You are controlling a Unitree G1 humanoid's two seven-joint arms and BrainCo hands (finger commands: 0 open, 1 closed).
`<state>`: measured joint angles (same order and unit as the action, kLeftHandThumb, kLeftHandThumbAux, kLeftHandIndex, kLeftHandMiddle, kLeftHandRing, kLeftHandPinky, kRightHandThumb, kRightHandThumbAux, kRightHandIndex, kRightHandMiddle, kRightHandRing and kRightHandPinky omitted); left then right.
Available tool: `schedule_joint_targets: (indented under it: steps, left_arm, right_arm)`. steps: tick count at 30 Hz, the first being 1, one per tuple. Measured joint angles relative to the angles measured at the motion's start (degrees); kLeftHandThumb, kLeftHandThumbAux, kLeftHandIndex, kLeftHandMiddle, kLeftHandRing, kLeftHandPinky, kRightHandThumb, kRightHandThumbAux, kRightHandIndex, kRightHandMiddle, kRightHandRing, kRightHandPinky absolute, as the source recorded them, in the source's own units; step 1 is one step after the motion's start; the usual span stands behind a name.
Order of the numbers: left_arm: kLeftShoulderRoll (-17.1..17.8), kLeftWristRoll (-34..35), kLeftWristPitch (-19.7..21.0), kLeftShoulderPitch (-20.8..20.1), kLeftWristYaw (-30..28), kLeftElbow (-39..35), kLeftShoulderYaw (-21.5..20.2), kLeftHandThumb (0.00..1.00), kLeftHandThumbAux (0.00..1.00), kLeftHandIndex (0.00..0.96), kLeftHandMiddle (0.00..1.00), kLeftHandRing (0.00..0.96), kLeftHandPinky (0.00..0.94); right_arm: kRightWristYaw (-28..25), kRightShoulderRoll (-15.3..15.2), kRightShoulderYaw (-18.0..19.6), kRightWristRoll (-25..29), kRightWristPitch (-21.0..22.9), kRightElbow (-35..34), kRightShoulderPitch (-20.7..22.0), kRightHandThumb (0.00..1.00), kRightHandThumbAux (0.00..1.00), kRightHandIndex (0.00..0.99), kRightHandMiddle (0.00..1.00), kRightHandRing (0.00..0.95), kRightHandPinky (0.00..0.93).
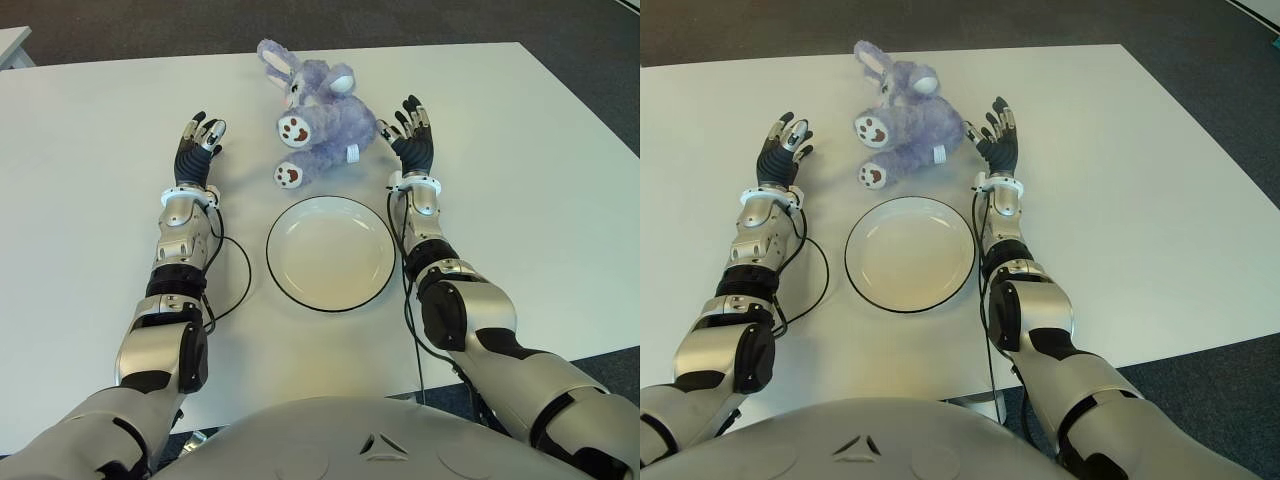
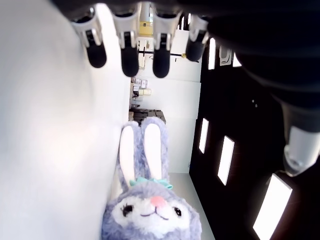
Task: Put the doll into the plate.
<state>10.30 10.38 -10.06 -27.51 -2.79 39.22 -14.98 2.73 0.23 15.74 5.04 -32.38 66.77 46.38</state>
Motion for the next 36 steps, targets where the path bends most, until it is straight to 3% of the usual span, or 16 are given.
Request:
schedule_joint_targets:
  steps: [20, 36]
  left_arm:
    - [0.1, 0.1, 0.1, 0.0, 0.0, 0.0, -0.1, 0.000, 0.538, 0.005, 0.153, 0.138, 0.077]
    - [0.1, -0.2, 0.3, 0.0, 0.0, 0.1, 0.1, 0.000, 0.523, 0.000, 0.150, 0.136, 0.073]
  right_arm:
    - [-0.1, 0.0, 0.6, 0.0, 0.0, 0.0, 0.0, 0.315, 0.898, 0.087, 0.076, 0.080, 0.120]
    - [-0.2, -0.3, -0.1, -0.2, 0.0, 0.0, 0.0, 0.226, 0.888, 0.075, 0.073, 0.065, 0.075]
